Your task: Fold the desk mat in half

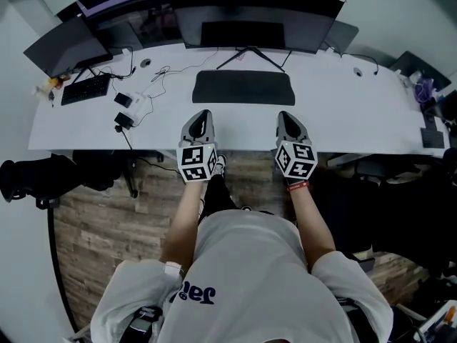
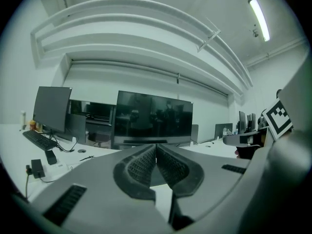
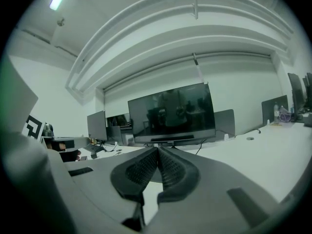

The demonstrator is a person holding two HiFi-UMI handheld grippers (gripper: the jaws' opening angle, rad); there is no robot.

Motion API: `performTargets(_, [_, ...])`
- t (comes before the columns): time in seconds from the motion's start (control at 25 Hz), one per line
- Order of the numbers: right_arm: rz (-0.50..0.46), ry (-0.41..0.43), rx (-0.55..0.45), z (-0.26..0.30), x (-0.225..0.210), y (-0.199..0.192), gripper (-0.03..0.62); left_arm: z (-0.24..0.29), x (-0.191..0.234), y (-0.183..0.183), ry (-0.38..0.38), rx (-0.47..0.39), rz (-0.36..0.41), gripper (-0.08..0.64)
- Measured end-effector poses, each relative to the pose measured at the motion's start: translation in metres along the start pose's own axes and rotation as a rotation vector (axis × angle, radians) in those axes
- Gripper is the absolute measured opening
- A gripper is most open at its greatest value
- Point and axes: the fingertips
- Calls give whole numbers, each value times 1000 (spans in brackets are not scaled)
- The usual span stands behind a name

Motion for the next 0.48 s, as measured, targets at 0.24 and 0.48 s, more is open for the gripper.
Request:
performTargets(0.24, [-30, 28, 14, -22, 2, -5, 15, -18, -10, 3, 4, -13, 23, 21])
performTargets(0.48, [-73, 88, 80, -51, 11, -26, 15, -39, -20, -35, -6, 81, 23, 21])
Point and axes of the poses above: the fingertips, and each gripper's own axes: z forward along the fingers, x to its left, y out of its top, and after that the axes turned 5 degrees about -x, right-handed
